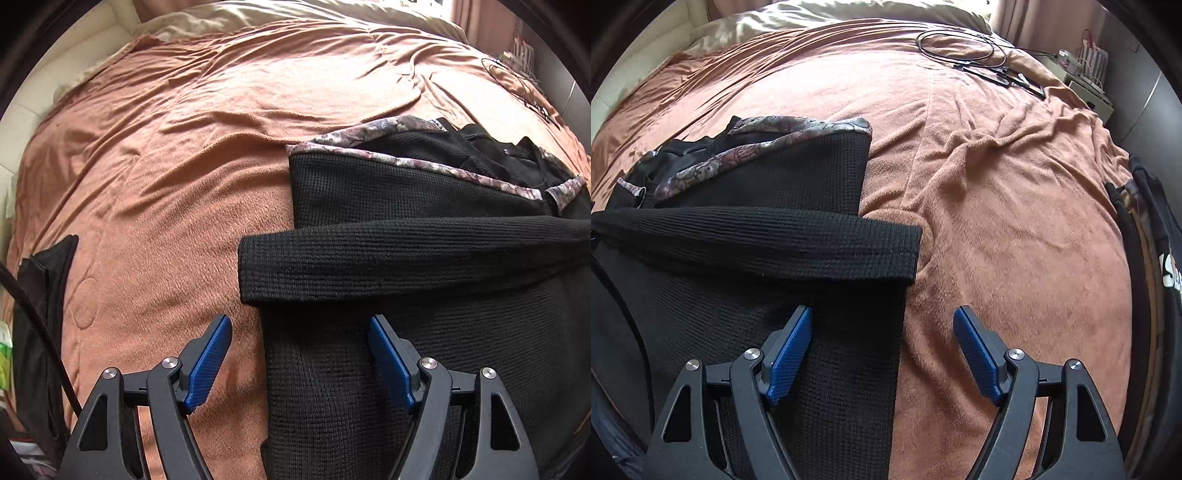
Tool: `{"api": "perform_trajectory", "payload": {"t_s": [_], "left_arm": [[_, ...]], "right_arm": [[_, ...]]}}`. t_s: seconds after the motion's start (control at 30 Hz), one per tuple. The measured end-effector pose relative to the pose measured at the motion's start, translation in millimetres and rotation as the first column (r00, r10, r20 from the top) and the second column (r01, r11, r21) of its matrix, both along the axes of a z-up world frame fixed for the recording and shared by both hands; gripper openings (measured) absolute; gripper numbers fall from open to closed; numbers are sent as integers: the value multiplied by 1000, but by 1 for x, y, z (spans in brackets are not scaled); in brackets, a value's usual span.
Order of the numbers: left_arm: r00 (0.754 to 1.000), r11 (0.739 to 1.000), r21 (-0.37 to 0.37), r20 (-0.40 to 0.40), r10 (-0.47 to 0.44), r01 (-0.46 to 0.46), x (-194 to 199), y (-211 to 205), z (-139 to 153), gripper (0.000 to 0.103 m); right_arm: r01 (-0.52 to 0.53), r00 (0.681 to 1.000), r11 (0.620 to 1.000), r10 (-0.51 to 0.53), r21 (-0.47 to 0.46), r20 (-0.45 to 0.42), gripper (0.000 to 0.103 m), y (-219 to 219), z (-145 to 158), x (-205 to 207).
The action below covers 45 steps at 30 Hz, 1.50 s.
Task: Fold small clothes
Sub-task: 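Grasp the new folded edge of the shirt with both grippers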
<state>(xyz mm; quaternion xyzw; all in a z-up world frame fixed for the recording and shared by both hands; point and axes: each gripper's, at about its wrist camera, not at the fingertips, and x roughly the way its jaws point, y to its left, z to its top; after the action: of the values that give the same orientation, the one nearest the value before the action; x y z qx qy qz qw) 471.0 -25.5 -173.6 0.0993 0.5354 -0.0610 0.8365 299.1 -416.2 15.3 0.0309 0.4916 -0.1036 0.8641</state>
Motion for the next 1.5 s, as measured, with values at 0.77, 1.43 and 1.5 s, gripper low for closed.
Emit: {"api": "perform_trajectory", "payload": {"t_s": [0.77, 1.43, 1.5], "left_arm": [[998, 981, -184, 23, 59, -54, 87, 4, 1, 47], [999, 976, -218, 30, 28, -21, 69, 29, 18, 47], [1000, 975, -221, 10, 24, -21, 71, 26, 6, 47]], "right_arm": [[24, 995, 996, -32, 90, 90, 29, -36, -13, 77], [24, 993, 973, -48, 229, 103, 24, -64, -3, 34], [24, 994, 974, -47, 227, 98, 25, -64, -6, 34]]}}
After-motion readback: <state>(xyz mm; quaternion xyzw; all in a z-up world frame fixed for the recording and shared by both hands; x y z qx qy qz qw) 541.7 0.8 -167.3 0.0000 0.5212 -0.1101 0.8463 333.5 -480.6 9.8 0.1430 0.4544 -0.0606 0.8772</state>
